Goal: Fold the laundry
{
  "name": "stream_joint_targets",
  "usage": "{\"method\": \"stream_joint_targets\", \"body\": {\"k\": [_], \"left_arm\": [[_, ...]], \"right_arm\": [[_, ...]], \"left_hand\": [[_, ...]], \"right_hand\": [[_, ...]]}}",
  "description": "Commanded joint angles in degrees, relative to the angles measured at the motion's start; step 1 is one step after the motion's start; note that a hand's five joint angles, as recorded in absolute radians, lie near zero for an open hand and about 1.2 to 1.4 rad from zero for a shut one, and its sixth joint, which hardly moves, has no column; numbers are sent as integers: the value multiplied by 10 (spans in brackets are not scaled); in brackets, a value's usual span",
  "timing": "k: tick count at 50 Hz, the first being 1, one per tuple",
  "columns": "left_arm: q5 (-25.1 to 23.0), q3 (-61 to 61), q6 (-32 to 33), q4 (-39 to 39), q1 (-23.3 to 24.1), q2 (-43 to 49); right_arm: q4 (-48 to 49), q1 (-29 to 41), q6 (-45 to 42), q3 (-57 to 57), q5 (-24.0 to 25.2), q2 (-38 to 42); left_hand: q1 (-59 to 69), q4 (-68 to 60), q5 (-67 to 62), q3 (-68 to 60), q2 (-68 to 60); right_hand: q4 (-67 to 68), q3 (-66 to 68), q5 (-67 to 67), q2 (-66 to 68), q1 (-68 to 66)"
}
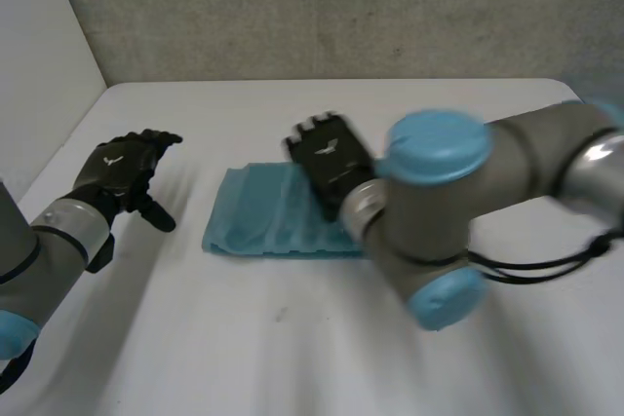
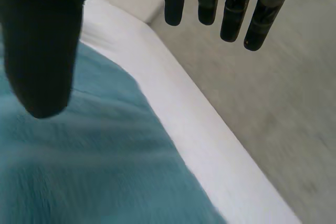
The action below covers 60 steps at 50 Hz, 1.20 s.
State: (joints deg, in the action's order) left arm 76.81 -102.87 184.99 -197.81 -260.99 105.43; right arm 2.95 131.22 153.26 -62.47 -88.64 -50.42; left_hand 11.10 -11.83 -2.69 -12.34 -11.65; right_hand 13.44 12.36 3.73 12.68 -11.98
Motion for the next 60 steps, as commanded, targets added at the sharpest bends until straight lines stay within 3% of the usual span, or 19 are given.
{"method": "stream_joint_targets", "body": {"k": [1, 7, 10, 13, 18, 21, 34, 38, 47, 53, 54, 57, 60], "left_arm": [[0, 70, 12, 27, 61, 37], [20, 174, 78, 95, 109, 120], [76, 244, 123, 131, 133, 185], [112, 281, 148, 139, 142, 221], [126, 288, 158, 137, 142, 239], [128, 282, 158, 135, 142, 238], [128, 218, 151, 117, 143, 174], [128, 203, 151, 104, 145, 155], [129, 180, 150, 103, 146, 106], [127, 166, 150, 102, 140, 75], [127, 166, 150, 102, 140, 75], [128, 166, 150, 102, 140, 72], [130, 166, 150, 102, 141, 72]], "right_arm": [[-4, -119, 106, -157, 8, -99], [4, -192, 109, -231, 48, -108], [21, -219, 109, -259, 67, -103], [48, -230, 109, -275, 69, -102], [87, -242, 114, -287, 73, -93], [94, -247, 118, -281, 77, -74], [88, -270, 149, -278, 105, -42], [89, -272, 178, -281, 108, -46], [86, -309, 169, -295, 87, -112], [66, -346, 79, -277, 88, -163], [51, -341, 41, -247, 81, -165], [28, -310, 30, -212, 81, -167], [5, -230, 37, -153, 84, -161]], "left_hand": [[-11, 18, 27, 23, 17], [-11, 18, 27, 23, 17], [-11, 18, 27, 23, 17], [-11, 18, 27, 23, 17], [-11, 18, 27, 23, 17], [-11, 18, 27, 23, 17], [-11, 18, 27, 23, 17], [-11, 18, 27, 23, 17], [-11, 18, 27, 23, 17], [-11, 18, 27, 23, 17], [-11, 18, 27, 23, 17], [-11, 18, 27, 23, 17], [-11, 18, 27, 23, 17]], "right_hand": [[-34, -24, -37, -27, 20], [8, 19, 6, 16, -23], [77, 88, 74, 85, -92], [133, 144, 130, 140, -147], [261, 271, 258, 268, -275], [355, 366, 352, 362, -369], [437, 448, 435, 445, -452], [665, 676, 662, 672, -679], [666, 676, 663, 673, -680], [666, 676, 663, 673, -680], [666, 676, 663, 673, -680], [666, 676, 663, 673, -680], [666, 676, 663, 673, -680]]}}
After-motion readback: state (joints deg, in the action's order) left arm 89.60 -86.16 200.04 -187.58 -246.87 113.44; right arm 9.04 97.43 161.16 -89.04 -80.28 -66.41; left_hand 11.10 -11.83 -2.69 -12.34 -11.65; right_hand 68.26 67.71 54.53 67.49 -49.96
